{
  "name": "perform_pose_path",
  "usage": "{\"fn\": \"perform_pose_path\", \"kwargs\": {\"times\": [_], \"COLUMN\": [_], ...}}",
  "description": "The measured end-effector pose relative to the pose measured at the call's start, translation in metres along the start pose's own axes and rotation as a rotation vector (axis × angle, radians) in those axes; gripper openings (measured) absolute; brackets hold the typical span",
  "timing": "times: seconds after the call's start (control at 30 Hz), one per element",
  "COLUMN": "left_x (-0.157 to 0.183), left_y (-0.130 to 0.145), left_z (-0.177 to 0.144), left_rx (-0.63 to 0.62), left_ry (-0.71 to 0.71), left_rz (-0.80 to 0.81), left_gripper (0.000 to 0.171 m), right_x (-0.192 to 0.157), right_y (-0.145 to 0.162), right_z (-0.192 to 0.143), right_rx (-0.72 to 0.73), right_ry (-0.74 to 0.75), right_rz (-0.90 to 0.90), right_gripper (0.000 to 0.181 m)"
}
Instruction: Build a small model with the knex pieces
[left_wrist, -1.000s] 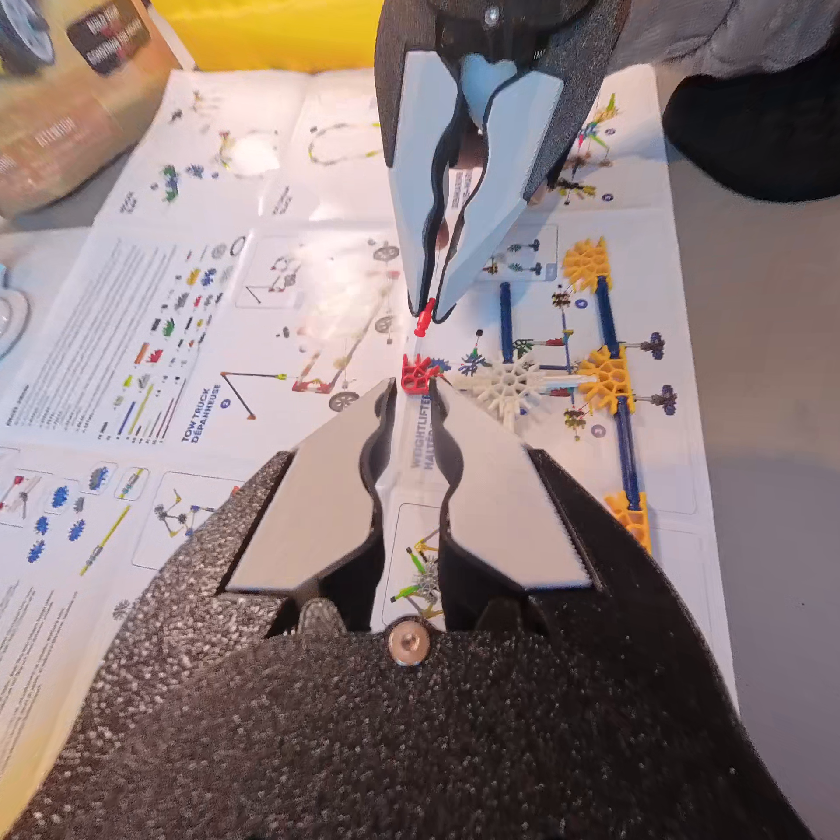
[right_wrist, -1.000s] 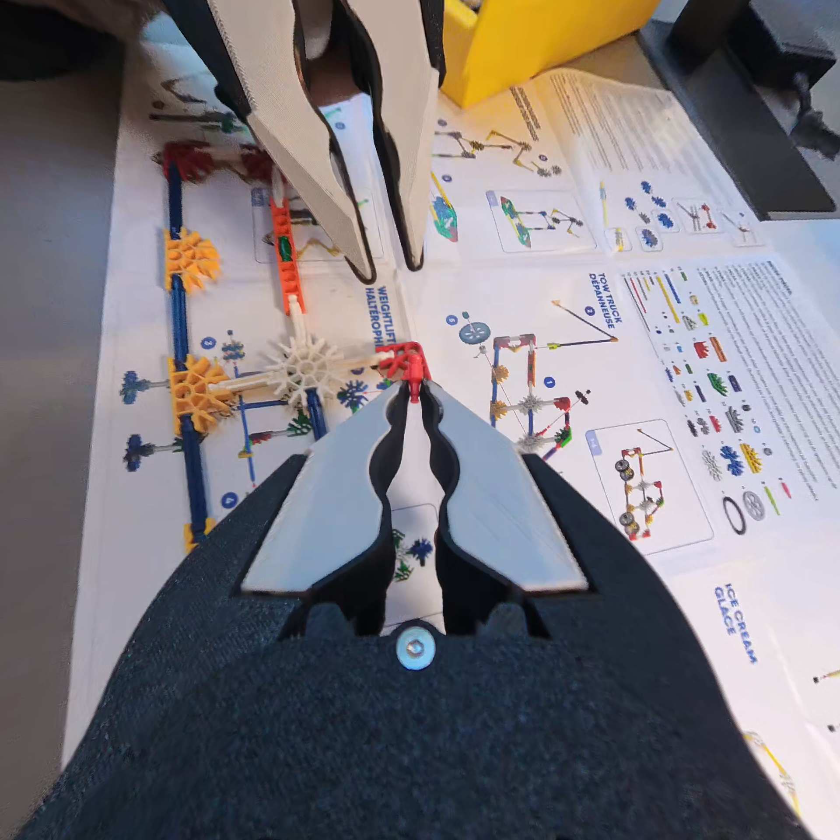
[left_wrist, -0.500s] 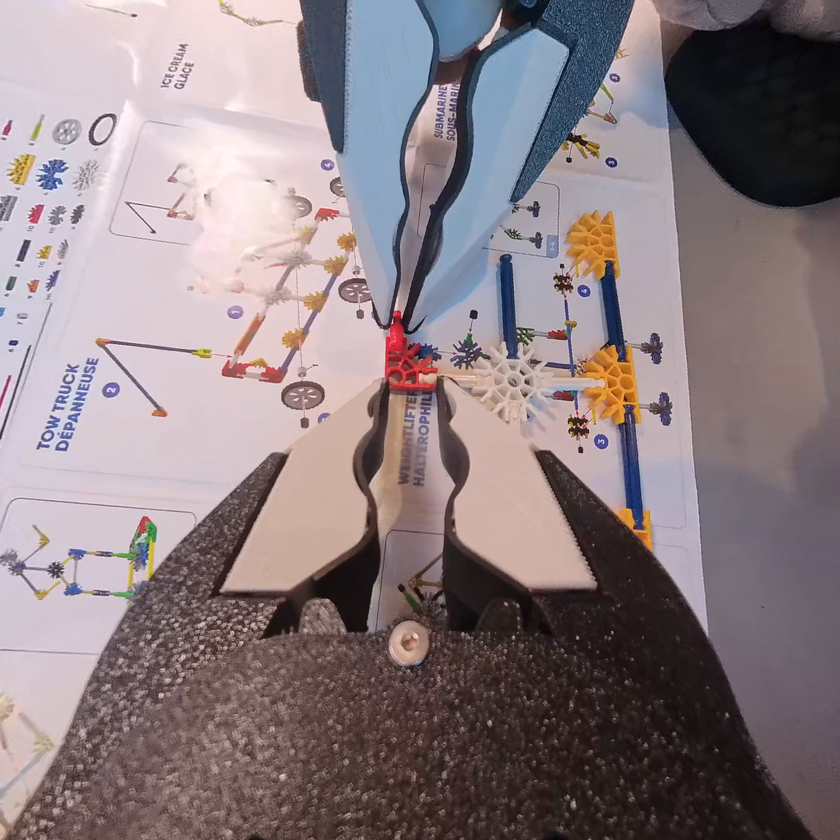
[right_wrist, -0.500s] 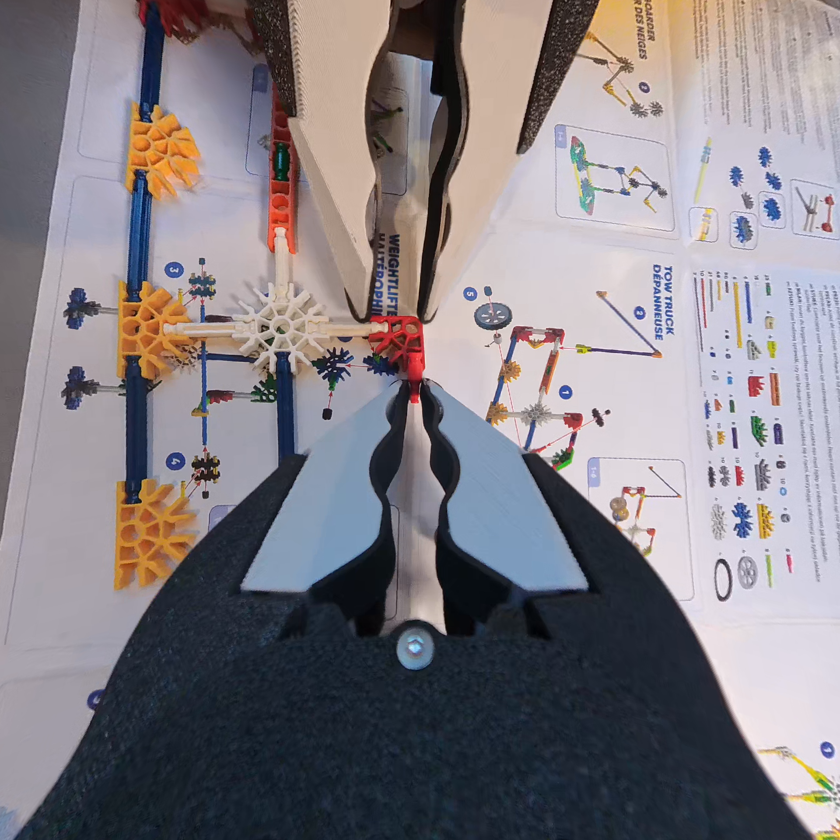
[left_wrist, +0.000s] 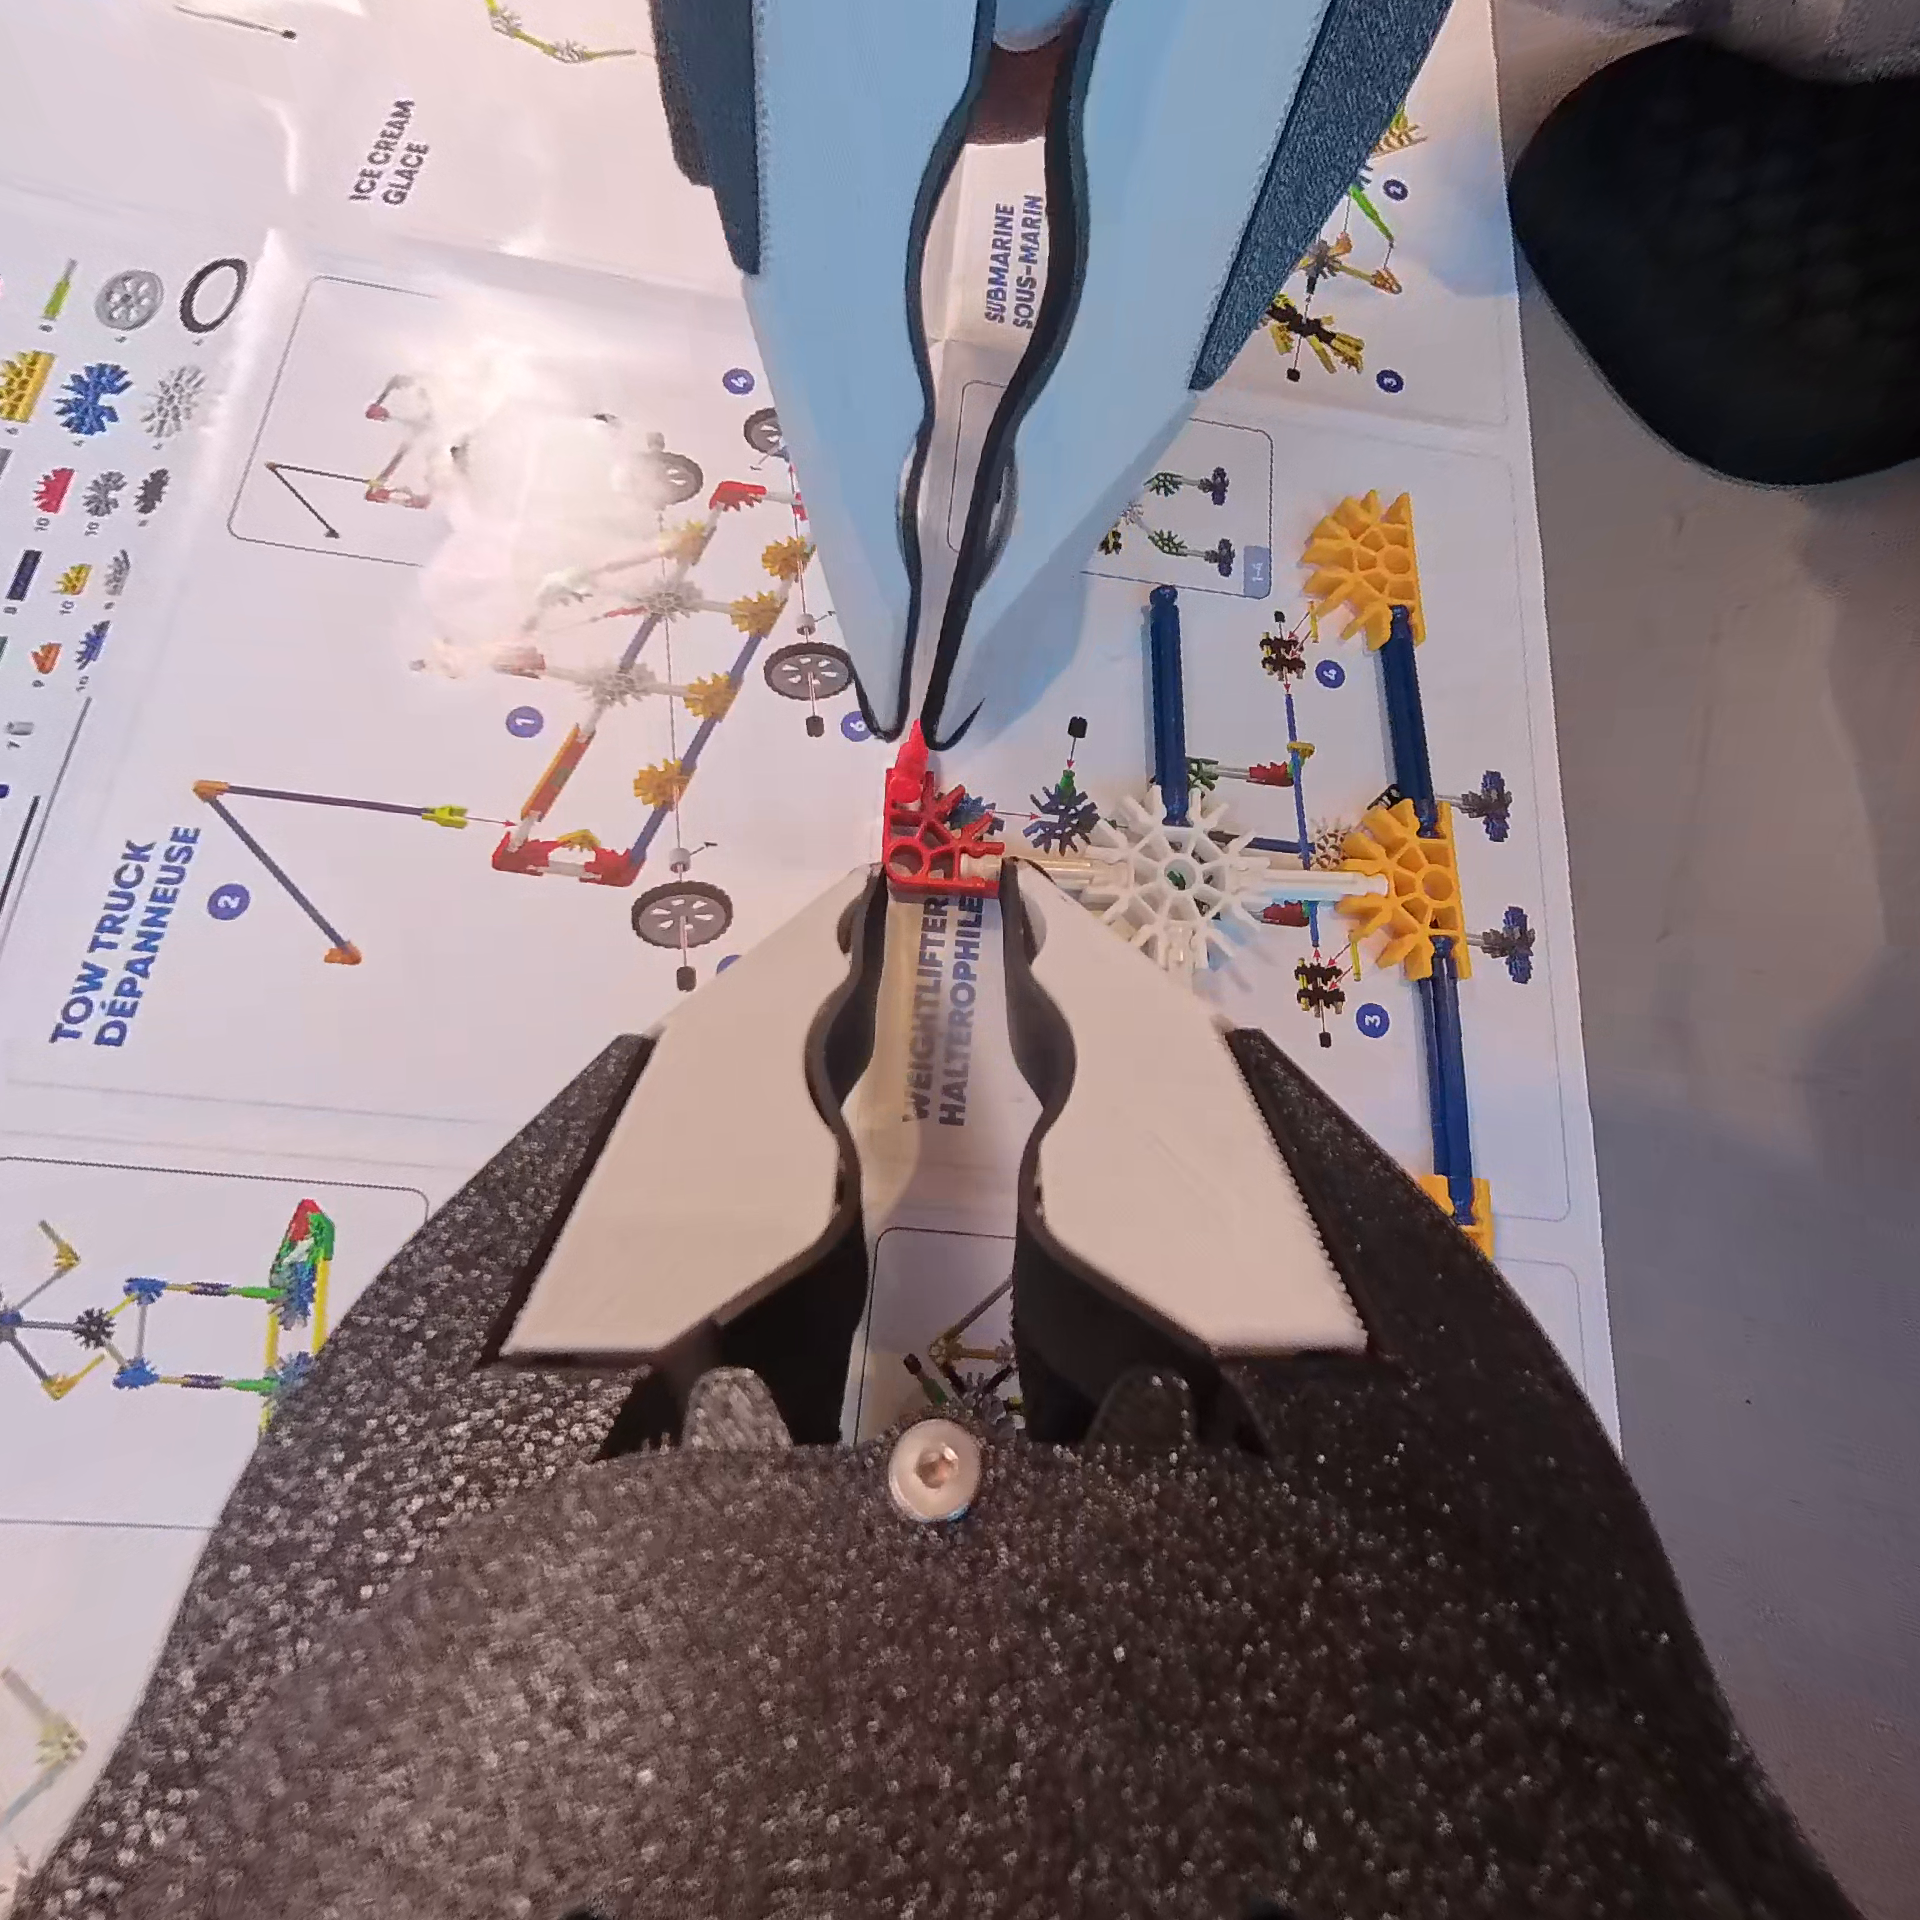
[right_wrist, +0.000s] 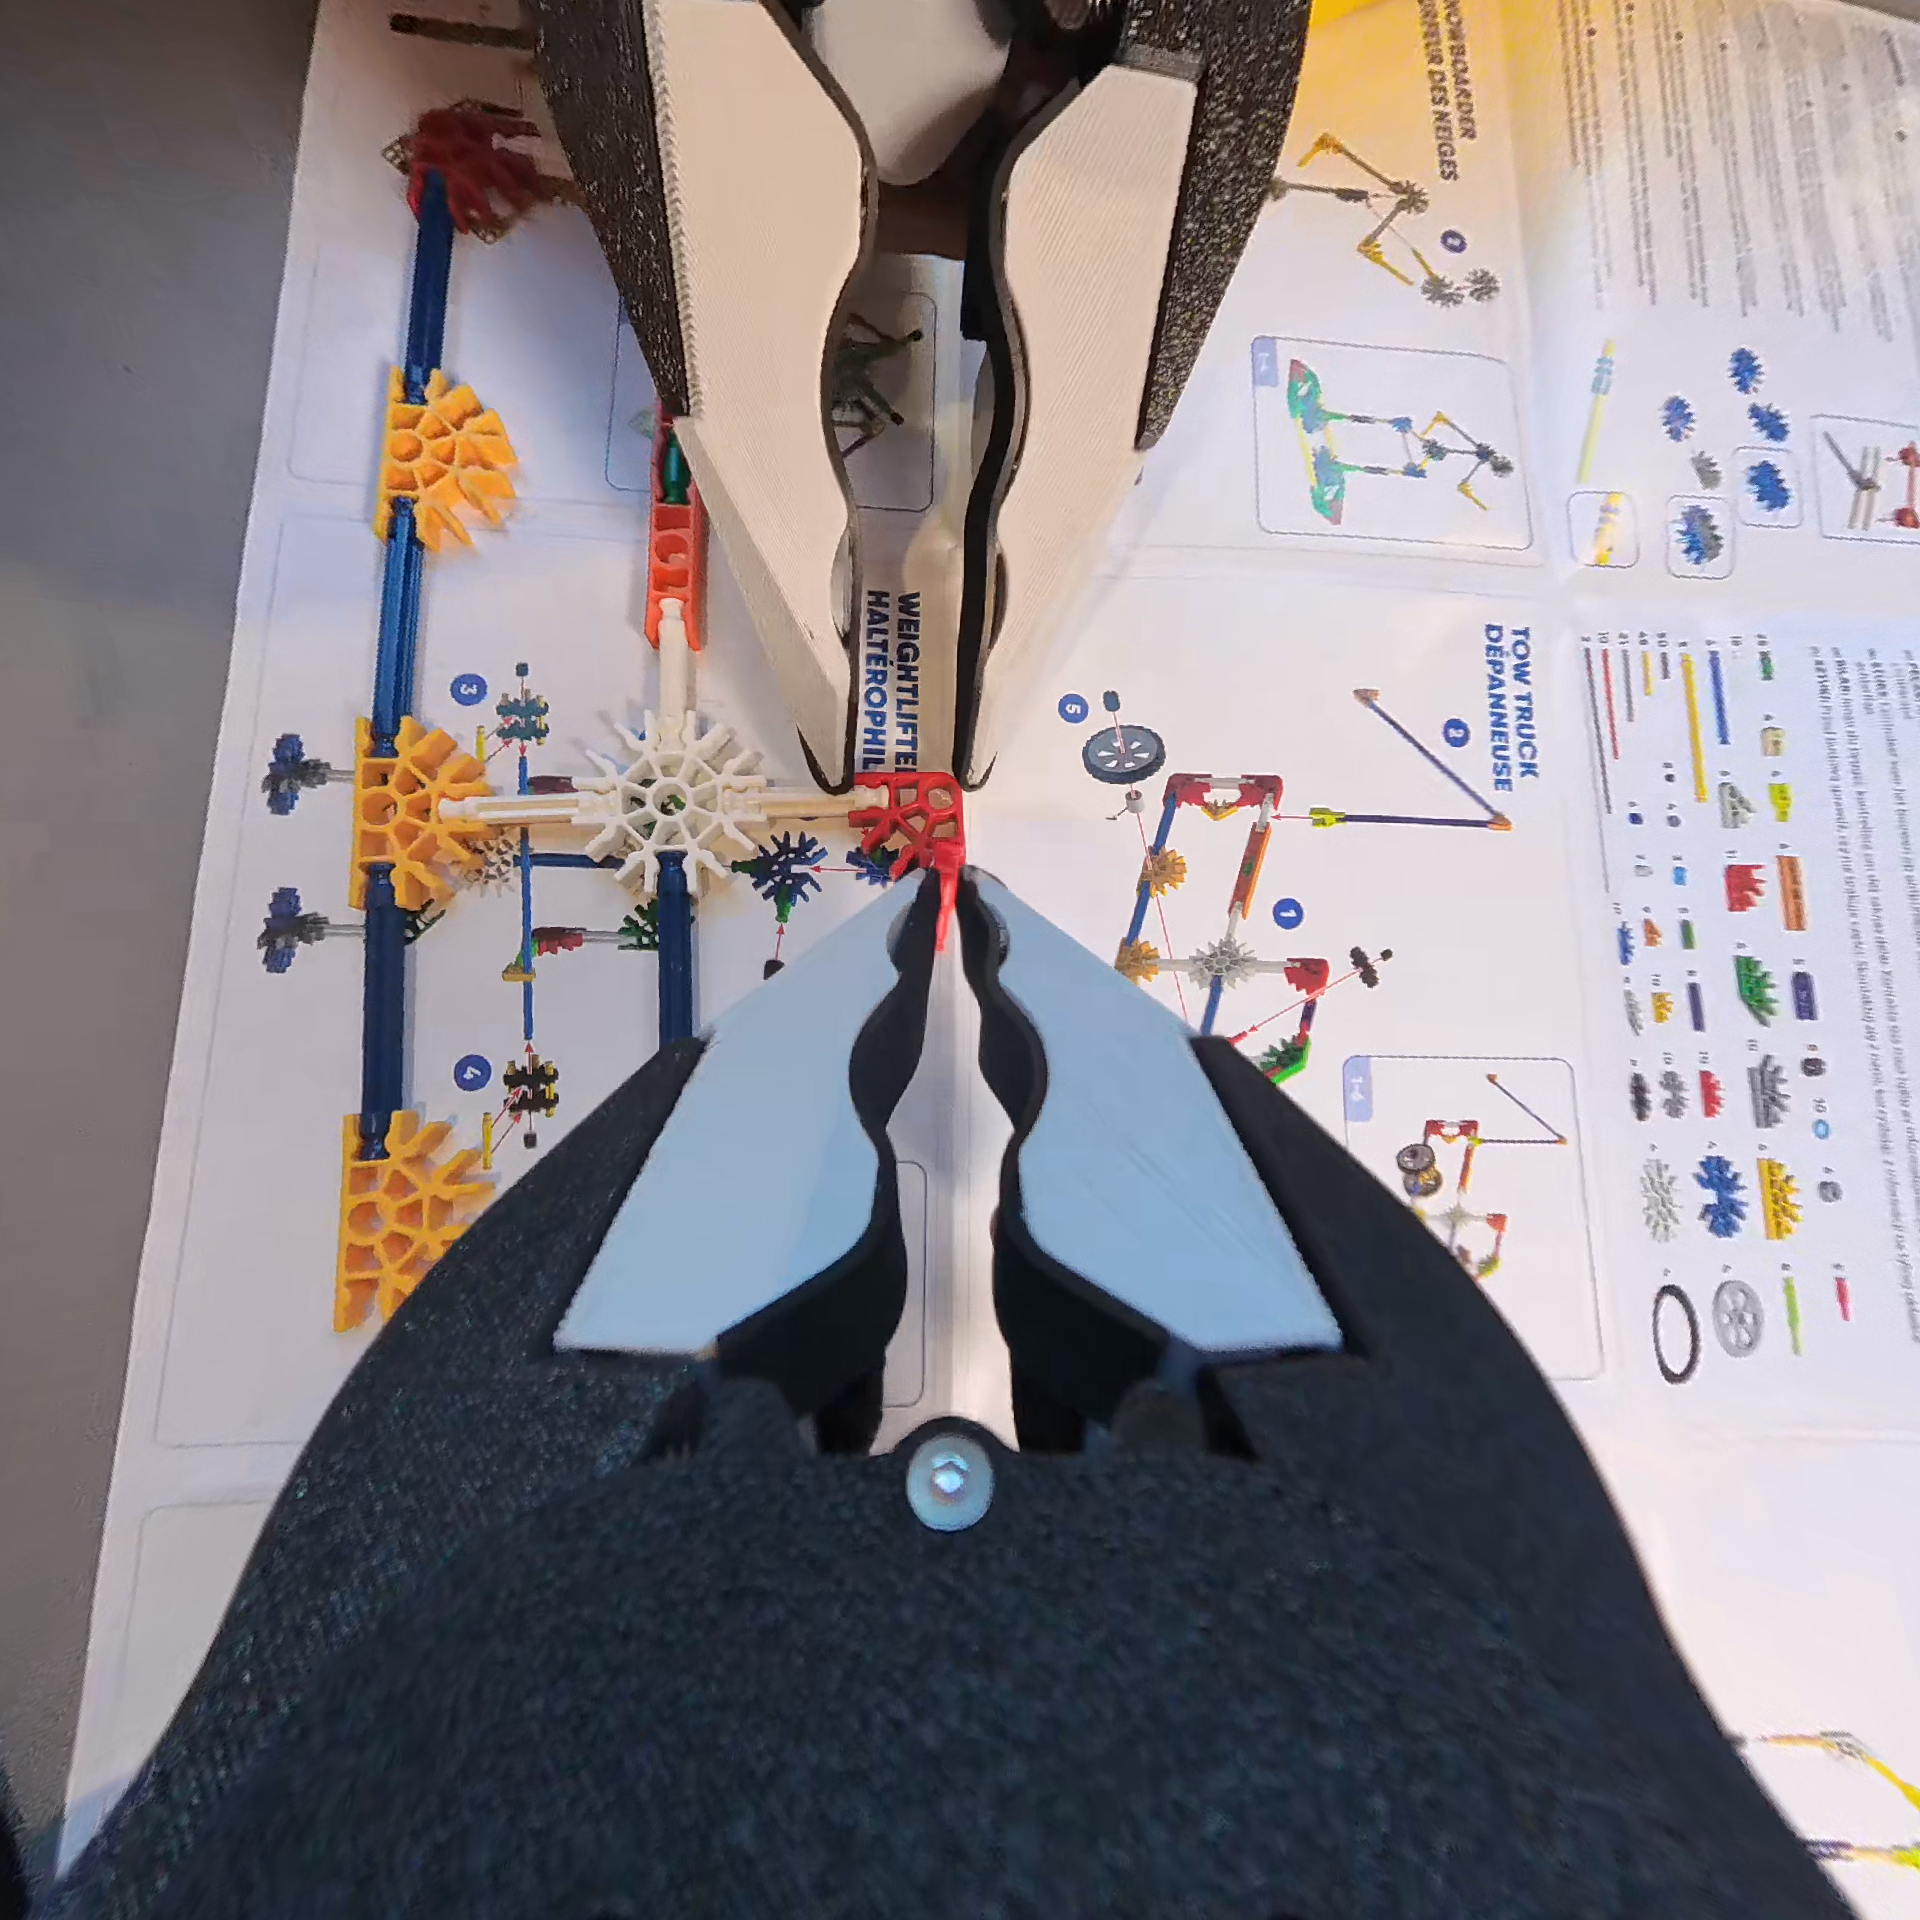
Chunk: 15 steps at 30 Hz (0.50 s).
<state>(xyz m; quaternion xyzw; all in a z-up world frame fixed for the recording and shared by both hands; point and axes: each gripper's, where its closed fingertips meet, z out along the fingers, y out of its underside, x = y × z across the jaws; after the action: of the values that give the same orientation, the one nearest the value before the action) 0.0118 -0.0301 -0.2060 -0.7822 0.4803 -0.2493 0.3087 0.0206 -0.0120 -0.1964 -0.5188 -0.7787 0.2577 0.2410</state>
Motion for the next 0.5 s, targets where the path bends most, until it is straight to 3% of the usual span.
{"fn": "perform_pose_path", "kwargs": {"times": [0.23, 0.5], "left_x": [-0.0002, -0.0004], "left_y": [0.0004, 0.0006], "left_z": [0.0006, 0.0013], "left_rx": [0.002, 0.013], "left_ry": [-0.004, -0.001], "left_rz": [-0.002, -0.018], "left_gripper": [0.019, 0.019], "right_x": [-0.0017, -0.0021], "right_y": [0.0008, 0.0023], "right_z": [0.0062, 0.0082], "right_rx": [-0.088, -0.295], "right_ry": [-0.076, -0.139], "right_rz": [-0.003, -0.044], "right_gripper": [0.0, 0.0]}}
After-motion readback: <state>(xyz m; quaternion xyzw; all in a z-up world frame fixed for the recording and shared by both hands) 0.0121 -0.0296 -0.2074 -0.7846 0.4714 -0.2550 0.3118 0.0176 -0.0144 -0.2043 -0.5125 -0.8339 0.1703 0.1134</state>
